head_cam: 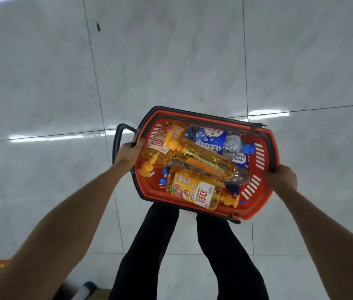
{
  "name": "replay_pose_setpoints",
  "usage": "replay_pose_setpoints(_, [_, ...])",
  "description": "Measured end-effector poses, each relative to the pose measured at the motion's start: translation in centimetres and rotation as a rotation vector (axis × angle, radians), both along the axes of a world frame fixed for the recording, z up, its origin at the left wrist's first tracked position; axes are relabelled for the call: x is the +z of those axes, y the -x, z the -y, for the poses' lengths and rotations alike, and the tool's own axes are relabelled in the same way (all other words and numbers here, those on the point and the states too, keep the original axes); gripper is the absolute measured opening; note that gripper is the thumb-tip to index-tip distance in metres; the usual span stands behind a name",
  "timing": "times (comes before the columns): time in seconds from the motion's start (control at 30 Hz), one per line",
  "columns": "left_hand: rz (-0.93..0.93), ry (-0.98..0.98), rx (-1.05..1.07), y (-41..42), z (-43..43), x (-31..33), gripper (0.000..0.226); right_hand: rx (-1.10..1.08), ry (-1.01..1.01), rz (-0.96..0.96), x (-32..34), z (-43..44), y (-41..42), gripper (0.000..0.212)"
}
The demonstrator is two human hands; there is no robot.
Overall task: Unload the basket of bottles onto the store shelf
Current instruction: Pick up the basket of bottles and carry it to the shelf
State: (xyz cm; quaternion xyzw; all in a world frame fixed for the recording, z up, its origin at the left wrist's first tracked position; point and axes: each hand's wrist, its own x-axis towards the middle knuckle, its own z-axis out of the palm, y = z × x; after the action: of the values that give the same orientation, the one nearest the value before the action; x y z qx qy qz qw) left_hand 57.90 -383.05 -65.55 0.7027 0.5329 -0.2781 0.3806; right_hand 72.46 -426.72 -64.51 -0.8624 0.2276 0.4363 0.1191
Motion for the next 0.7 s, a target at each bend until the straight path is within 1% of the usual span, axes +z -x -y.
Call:
replay_pose_setpoints(0.07, [-0.037, 0.057, 0.038, -0.7, -0.1, 0.6, 0.070, -0.005, -0.027, -0.022, 0.1, -0.1, -0.6, 0.068])
replay_pose_setpoints(0.1, [-0.054, 0.092, 0.053, -1.0, 0.0, 1.0, 0.072, -0.018, -0.044, -0.025, 0.4, -0.2, -0.8, 0.069])
replay_pose_setpoints(0.2, [-0.057, 0.170, 0.075, -1.1, -0.5, 1.9, 0.078, -0.033, -0.068, -0.027, 0.9, -0.2, -0.4, 0.058])
replay_pose_setpoints(0.27, [-0.050, 0.167, 0.079, -0.8, -1.2, 2.4, 0.080, -0.031, -0.056, -0.019, 1.4, -0.6, 0.0, 0.046])
replay_pose_setpoints(0.4, [-0.094, 0.149, 0.090, 1.9, -2.4, 4.6, 0.080, 0.006, -0.059, -0.030, 4.4, -2.0, 0.4, 0.044])
replay_pose_setpoints(0.53, [-0.152, 0.176, 0.156, 6.1, -3.9, 9.4, 0.077, 0.107, -0.074, -0.059, 10.0, -4.5, 0.7, 0.042])
replay_pose_setpoints(0.7, [-0.184, 0.150, 0.242, 11.5, -5.6, 19.0, 0.069, 0.257, -0.063, -0.067, 18.6, -9.7, 0.0, 0.037])
